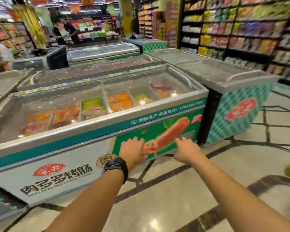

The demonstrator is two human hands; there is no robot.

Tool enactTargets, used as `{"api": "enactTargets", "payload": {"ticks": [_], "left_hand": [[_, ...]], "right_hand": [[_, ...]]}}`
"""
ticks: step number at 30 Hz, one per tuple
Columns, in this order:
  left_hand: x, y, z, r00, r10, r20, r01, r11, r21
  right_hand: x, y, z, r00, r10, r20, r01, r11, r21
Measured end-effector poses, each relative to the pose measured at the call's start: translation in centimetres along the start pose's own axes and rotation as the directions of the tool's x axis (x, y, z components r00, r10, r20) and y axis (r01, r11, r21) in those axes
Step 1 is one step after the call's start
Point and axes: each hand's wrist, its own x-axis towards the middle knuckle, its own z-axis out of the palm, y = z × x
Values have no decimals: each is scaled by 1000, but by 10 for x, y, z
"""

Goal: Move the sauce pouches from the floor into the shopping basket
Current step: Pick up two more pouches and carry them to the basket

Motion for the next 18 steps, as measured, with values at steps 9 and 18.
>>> {"api": "enactTargets", "payload": {"ticks": [9, 18], "left_hand": [[112, 185, -25, 908, 413, -76, -415, 910, -10], [220, 319, -42, 731, 679, -68, -679, 733, 29]], "right_hand": [[-34, 187, -16, 914, 406, -4, -403, 909, 102], [-30, 297, -21, 727, 687, 3, -681, 721, 131]]}}
